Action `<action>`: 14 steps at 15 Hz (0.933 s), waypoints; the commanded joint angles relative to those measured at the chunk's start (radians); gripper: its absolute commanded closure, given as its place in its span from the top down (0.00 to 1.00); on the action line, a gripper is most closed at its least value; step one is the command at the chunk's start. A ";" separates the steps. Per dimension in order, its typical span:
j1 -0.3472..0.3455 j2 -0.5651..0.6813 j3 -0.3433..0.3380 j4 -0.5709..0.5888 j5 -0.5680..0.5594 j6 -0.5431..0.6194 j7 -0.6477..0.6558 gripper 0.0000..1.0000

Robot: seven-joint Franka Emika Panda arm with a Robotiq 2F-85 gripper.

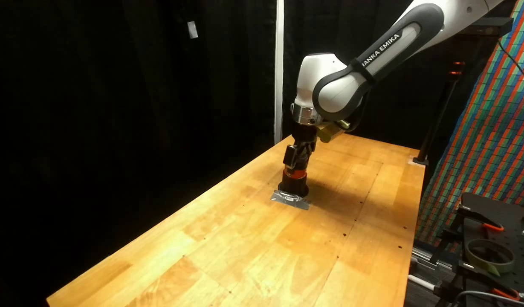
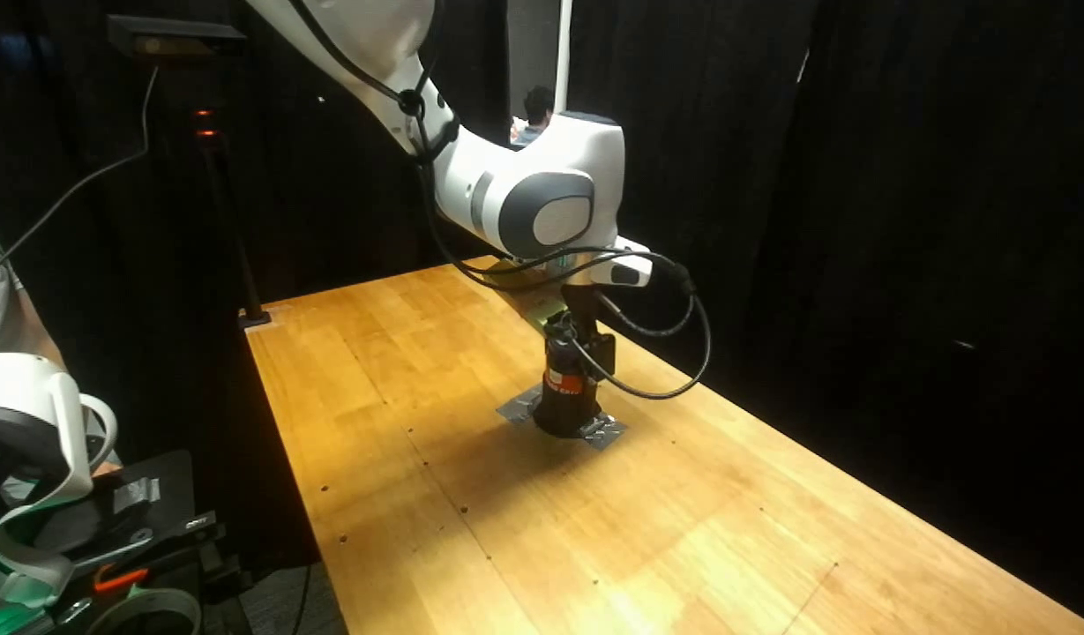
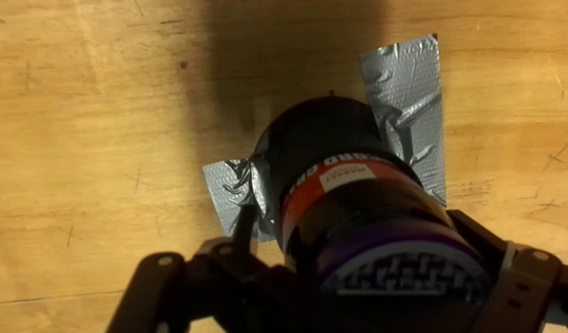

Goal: Put the rubber band around the jar.

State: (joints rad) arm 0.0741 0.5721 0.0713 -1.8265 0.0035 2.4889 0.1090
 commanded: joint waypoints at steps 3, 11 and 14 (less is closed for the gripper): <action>-0.013 -0.031 -0.006 -0.042 0.029 -0.089 -0.028 1.00; -0.014 -0.062 -0.009 -0.065 0.023 -0.142 -0.043 0.75; -0.011 -0.076 -0.008 -0.073 0.025 -0.155 -0.043 0.52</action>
State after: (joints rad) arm 0.0724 0.5404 0.0737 -1.8392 0.0194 2.3773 0.0935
